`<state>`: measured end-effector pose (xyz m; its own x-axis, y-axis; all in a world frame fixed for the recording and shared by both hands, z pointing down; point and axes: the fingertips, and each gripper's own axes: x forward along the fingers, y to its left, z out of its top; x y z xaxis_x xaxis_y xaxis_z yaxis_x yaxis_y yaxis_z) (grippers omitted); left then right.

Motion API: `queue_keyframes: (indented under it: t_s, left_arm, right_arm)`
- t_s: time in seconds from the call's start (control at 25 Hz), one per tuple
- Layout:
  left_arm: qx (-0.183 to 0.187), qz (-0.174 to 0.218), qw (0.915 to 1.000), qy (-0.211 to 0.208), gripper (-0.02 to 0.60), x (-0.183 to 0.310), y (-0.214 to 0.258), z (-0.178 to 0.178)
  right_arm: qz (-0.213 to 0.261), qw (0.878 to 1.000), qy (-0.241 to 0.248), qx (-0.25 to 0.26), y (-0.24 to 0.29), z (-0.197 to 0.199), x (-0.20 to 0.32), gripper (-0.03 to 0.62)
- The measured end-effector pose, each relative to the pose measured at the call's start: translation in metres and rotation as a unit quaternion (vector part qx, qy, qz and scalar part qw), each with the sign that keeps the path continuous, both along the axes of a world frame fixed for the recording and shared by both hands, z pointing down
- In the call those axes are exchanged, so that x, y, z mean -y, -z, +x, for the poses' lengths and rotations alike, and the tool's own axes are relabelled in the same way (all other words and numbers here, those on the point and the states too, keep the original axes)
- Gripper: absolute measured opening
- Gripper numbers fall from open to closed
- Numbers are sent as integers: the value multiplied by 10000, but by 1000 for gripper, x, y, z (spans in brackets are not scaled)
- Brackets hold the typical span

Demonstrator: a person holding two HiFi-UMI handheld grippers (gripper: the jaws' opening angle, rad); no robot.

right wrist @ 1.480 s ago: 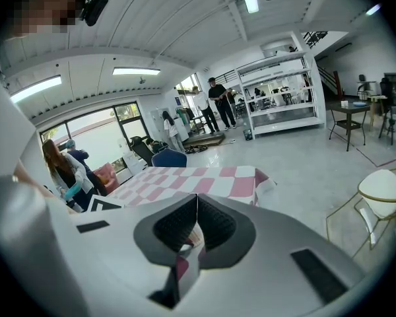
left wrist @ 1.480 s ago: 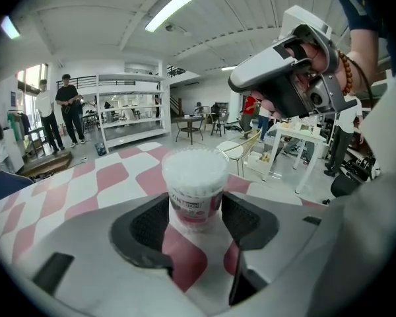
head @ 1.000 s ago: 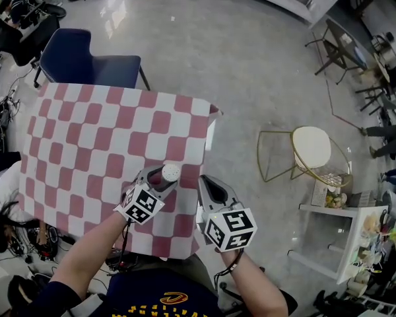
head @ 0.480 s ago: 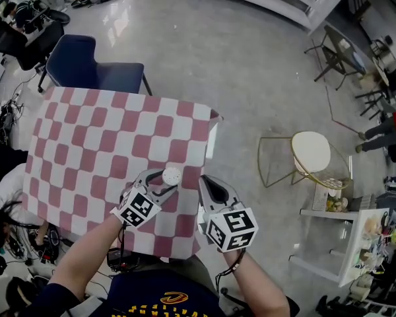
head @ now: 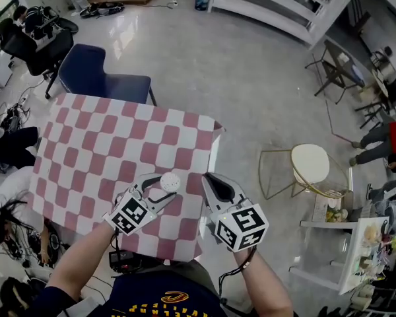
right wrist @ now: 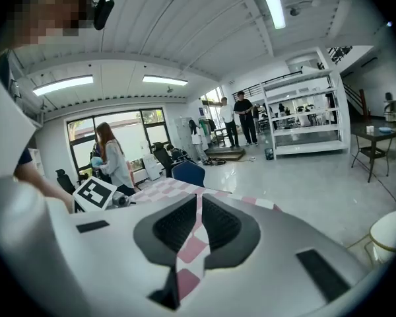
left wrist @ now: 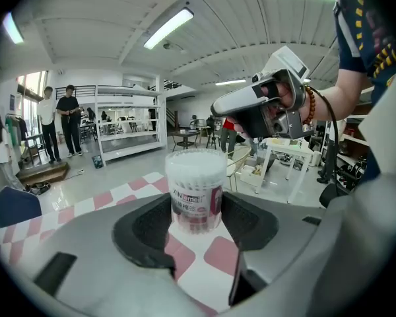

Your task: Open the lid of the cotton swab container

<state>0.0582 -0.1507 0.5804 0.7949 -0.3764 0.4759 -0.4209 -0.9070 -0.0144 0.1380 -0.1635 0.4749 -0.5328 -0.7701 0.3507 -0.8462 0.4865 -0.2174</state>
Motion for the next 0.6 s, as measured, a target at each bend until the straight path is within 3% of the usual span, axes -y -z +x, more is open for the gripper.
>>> queue_keyframes:
  t_s: [0.2,0.44,0.6]
  left_arm:
    - [-44,76,10000,-21,239,-13,38,-5]
    - [-296,250,9991,-154,239,-26,82,0]
    - [-290,414,9984,-258,239,-35,101,-2]
  right_arm:
    - [208,9982,560,-27,33,-27,-14,15]
    - [700,9847,1548,-390,73,-61,-36,100]
    - [757,9724,2119,-614,87,-78,-48,153]
